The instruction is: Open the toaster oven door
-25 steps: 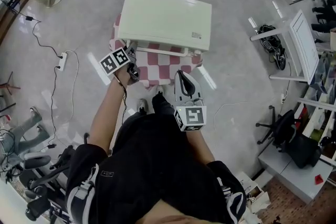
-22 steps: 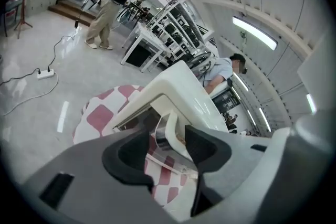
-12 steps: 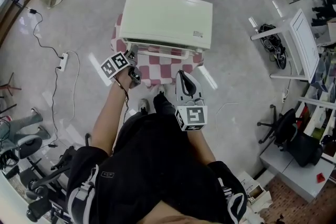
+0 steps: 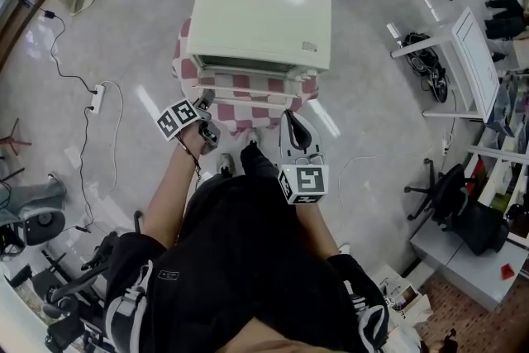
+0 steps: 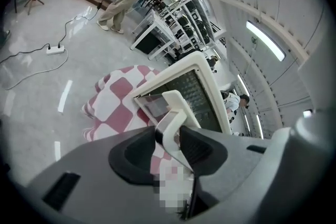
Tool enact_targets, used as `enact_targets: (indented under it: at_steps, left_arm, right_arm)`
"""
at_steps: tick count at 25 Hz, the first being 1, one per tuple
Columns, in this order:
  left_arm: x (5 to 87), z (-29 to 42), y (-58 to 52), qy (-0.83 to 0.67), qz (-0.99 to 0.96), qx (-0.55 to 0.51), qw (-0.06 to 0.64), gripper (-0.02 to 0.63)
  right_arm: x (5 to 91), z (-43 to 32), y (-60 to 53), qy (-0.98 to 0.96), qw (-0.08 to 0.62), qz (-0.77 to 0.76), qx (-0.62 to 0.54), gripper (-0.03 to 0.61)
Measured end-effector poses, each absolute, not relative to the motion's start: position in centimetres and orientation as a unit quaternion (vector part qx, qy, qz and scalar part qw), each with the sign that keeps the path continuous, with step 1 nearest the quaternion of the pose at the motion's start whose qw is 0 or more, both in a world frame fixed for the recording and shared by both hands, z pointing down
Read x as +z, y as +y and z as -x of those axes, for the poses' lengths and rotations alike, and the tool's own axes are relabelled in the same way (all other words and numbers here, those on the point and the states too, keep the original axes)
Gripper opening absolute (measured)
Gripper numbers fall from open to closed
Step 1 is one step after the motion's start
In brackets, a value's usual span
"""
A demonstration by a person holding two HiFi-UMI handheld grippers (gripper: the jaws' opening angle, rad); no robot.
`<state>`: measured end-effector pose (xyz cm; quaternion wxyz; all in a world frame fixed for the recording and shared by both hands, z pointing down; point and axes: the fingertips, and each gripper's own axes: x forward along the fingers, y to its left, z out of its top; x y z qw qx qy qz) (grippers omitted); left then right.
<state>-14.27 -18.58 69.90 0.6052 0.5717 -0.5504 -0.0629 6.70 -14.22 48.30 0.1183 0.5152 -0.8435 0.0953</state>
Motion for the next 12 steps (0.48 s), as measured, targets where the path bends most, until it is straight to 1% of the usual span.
enact_targets:
  at_steps: [7, 12]
  left_arm:
    - [73.7, 14.1, -14.7, -0.552, -0.543, -0.032, 0.631, 0.130]
    - [74.0, 14.1, -14.5, -0.549, -0.544, -0.031, 0.633, 0.127]
  right_arm:
    - [48.6, -7.4, -13.8, -0.835, 0.122, -0.527, 0.098, 0.026]
    - [48.6, -8.4, -14.0, -0.827, 0.121, -0.539, 0.105, 0.026]
